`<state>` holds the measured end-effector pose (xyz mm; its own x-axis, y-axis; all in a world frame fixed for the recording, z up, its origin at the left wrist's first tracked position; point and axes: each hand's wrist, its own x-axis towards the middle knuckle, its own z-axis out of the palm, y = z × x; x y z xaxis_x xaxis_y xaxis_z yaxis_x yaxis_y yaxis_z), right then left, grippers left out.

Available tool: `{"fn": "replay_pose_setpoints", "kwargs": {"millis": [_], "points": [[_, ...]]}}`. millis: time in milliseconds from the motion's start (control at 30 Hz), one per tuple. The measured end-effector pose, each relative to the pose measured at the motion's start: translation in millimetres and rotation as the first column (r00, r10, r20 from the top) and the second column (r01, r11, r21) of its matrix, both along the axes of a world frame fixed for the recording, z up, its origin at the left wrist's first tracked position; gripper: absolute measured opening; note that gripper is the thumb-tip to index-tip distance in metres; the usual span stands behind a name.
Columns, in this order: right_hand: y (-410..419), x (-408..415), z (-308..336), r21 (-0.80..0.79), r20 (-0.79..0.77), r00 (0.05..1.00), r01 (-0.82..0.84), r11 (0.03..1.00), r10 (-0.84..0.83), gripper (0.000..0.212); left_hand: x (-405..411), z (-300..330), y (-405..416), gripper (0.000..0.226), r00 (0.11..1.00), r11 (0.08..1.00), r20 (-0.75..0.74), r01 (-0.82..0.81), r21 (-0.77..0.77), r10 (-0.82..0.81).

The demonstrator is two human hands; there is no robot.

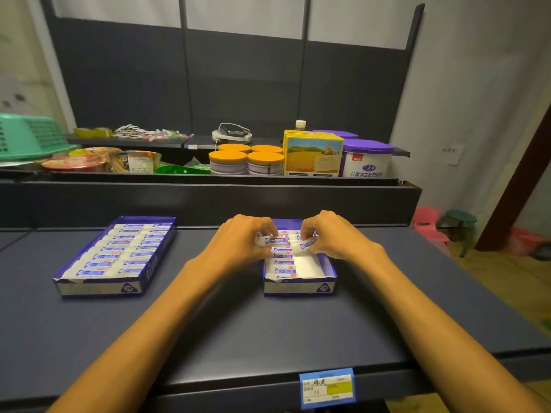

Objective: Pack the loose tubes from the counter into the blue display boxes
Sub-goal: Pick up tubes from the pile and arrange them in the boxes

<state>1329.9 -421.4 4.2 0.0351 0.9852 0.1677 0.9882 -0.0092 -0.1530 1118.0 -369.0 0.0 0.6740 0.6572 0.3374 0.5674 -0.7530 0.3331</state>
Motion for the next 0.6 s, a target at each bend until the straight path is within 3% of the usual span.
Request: {"fn": "replay_pose_setpoints", "kwargs": {"millis": [600], "points": [[6.7, 8.3, -1.2, -0.079, 0.011, 0.994, -0.112, 0.991, 0.113, 0.025, -1.2, -4.4, 5.4, 0.032, 0.998, 0.999, 0.060, 0.013, -0.035, -0.011]]}}
